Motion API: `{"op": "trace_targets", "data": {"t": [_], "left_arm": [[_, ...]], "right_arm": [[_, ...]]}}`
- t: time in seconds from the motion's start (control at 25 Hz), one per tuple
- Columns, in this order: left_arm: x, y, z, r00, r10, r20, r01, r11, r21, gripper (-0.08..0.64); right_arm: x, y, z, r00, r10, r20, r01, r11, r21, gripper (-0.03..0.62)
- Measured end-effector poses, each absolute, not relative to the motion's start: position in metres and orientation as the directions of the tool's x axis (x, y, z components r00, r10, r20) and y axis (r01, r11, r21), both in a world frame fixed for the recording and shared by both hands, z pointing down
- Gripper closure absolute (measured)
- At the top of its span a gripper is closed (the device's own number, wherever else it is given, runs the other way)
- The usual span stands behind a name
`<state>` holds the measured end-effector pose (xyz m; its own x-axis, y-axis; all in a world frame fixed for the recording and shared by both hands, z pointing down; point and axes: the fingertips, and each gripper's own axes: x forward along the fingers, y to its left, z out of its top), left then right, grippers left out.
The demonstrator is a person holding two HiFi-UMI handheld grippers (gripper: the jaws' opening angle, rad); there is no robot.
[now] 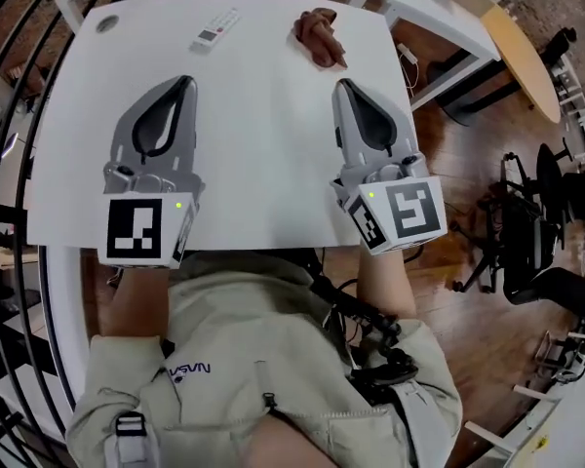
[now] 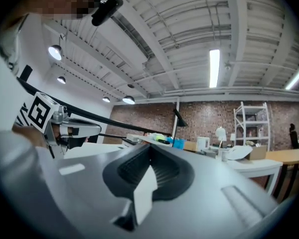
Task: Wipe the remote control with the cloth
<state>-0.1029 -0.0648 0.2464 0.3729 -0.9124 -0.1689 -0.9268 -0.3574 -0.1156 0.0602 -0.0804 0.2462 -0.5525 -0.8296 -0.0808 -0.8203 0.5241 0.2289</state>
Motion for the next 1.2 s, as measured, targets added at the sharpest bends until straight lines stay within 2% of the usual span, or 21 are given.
{"op": "trace_targets", "data": {"t": [0.24, 0.52, 0.64, 0.88, 1.2], "left_arm": [[-0.105, -0.042, 0.289, 0.367, -0.925, -0.103, -0.927, -0.354, -0.126, 0.555], [-0.097, -0.034, 0.304, 0.380, -0.921, -0.083, -0.923, -0.372, -0.104, 0.557], [-0.099, -0.033, 0.312, 0.393, -0.916, -0.077, -0.915, -0.382, -0.128, 0.557], [-0.110, -0.036, 0.318, 0.368, -0.927, -0.067, -0.930, -0.367, -0.039, 0.555], [-0.115, -0.041, 0.323, 0.373, -0.927, -0.034, -0.928, -0.372, -0.025, 0.555]], "right_arm": [[0.056, -0.054, 0.287, -0.536, -0.844, -0.022, -0.831, 0.523, 0.191, 0.588], [0.059, -0.046, 0.316, -0.518, -0.855, 0.015, -0.839, 0.512, 0.182, 0.589], [0.061, -0.046, 0.320, -0.510, -0.860, 0.019, -0.846, 0.505, 0.169, 0.591], [0.066, -0.048, 0.322, -0.499, -0.866, 0.036, -0.854, 0.499, 0.146, 0.591], [0.063, -0.050, 0.324, -0.498, -0.866, 0.039, -0.858, 0.499, 0.123, 0.591]]}}
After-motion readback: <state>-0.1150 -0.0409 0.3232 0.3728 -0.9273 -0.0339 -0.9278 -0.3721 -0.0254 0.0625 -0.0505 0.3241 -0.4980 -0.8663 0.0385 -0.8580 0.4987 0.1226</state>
